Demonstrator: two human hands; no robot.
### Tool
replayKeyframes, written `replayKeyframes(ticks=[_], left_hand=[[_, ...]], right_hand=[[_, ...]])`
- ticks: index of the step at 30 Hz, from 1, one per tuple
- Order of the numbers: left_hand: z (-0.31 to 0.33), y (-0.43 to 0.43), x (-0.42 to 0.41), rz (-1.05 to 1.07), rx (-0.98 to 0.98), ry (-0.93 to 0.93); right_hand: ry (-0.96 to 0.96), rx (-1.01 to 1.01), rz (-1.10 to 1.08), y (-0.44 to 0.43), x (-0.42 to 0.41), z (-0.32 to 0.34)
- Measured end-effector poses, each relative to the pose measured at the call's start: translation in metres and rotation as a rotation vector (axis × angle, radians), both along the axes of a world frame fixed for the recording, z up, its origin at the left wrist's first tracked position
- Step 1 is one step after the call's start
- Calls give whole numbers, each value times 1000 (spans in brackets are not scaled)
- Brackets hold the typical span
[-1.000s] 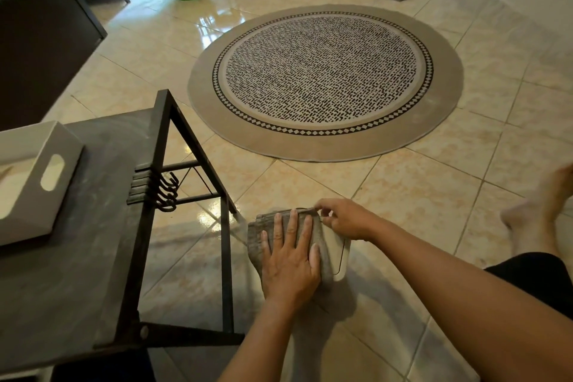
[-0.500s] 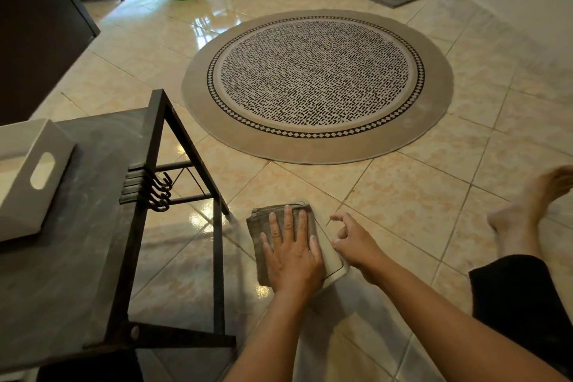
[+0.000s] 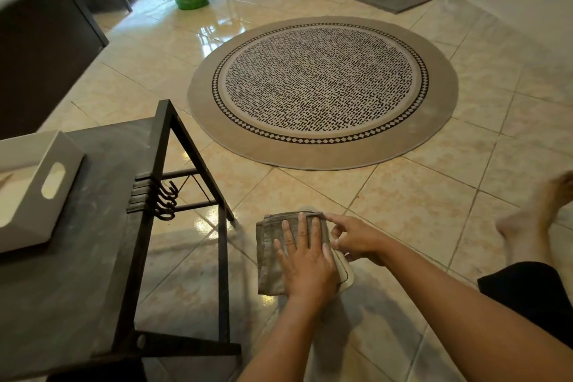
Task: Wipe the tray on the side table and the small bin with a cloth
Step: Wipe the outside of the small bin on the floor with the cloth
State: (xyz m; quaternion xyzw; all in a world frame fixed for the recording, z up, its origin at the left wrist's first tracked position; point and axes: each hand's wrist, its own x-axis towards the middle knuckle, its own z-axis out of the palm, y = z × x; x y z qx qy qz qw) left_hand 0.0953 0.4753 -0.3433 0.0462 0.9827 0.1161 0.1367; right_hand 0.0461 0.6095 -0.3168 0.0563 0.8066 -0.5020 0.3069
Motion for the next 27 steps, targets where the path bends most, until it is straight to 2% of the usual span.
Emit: replayKeyframes(ticks=[4,8,10,13,15,17,19,22,27], left_hand=[[0,-44,-21,-123,70,62],[-8,-85,-23,-260,57,1],[-12,-81,-13,-216,67,56],[-14,-53,0,-43,89,119],[-12,-32,4,86,91,121],[-9,-23,2,122,118,97],[-6,-36,-6,17,164,94],[-11,-69,-11,-290,87,101],[-19,-47,1,-300,10,167]], right_hand=[[-90,-71,-4,4,9,2],[-75,-118,-6,4,1,5],[-80,-119,6,3,-3,6],[-78,-110,19,3,-6,4],[-71,-105,20,2,-5,3],[-61,-99,15,4,-5,3],[-50,-93,12,7,-3,4],[-48,-119,-4,7,-2,2],[-44,-162,13,1,0,0]])
